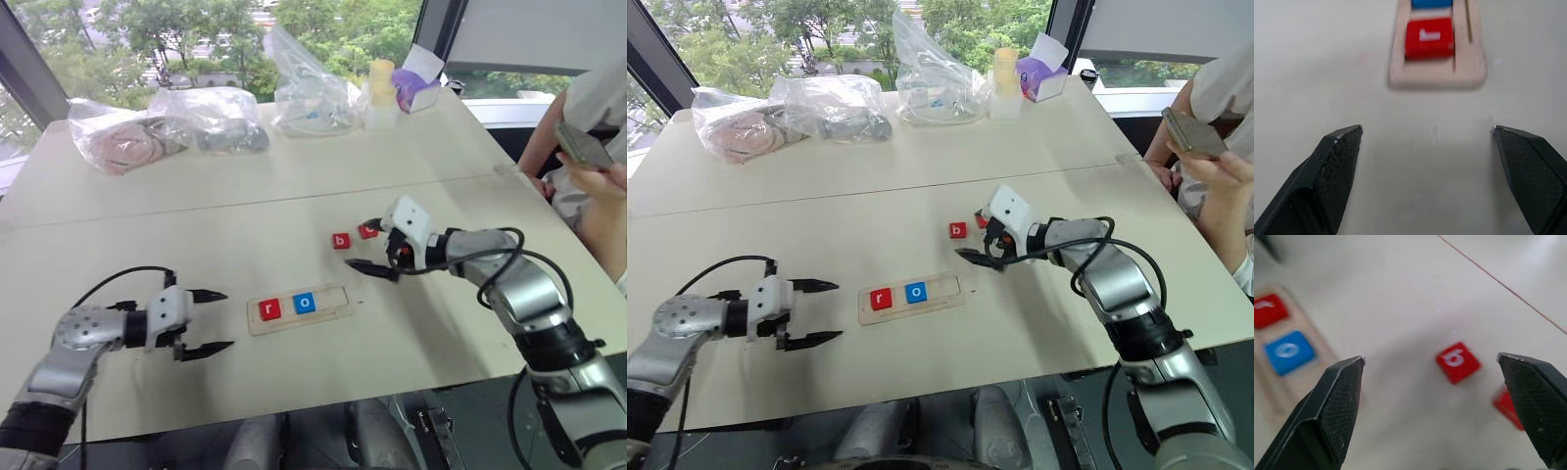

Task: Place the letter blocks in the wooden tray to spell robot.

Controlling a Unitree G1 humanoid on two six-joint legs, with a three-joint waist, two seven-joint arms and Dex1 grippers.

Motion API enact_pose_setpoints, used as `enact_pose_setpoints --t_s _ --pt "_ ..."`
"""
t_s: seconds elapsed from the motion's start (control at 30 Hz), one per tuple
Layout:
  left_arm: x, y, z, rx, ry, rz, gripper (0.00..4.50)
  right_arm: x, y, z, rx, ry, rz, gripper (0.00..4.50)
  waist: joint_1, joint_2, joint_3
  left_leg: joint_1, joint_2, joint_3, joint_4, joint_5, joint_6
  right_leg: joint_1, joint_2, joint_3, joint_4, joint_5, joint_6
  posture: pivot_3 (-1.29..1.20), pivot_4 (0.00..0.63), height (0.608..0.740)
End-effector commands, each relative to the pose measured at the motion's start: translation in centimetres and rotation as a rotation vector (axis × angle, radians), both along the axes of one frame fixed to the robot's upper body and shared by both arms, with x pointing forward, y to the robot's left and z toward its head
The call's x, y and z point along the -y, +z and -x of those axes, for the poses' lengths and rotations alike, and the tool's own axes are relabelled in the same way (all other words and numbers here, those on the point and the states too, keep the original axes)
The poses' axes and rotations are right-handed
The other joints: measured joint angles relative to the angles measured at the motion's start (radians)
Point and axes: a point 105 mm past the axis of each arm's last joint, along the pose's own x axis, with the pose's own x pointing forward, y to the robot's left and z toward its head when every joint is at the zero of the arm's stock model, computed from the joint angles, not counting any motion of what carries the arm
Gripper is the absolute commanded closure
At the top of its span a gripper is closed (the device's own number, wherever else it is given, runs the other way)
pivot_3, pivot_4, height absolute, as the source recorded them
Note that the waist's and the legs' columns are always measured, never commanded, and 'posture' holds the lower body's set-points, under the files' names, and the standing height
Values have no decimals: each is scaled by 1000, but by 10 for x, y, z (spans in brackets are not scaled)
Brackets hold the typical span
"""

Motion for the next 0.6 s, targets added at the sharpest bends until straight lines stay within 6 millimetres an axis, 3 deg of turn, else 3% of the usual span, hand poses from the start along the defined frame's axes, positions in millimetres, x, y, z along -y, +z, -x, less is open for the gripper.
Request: enact_pose_setpoints --t_s 0.03,0.33,0.6 --pt "-6 3 10 -77 52 24 54 -7 3 -15 32 90 50 0 -3 0 0 0 0 0 0 0 0 0 0 0 0 0 0 0 150 740" --pt "18 22 12 -37 102 127 54 -25 -11 -35 -9 232 137 0 7 0 2 -2 -1 1 0 1 -2 -2 -1 0 0 0 0 0 150 740" --pt "25 33 8 2 115 139 54 -19 -27 -51 -66 214 227 0 2 0 2 -2 -1 1 0 1 -3 -2 -1 0 1 0 -1 0 150 740"
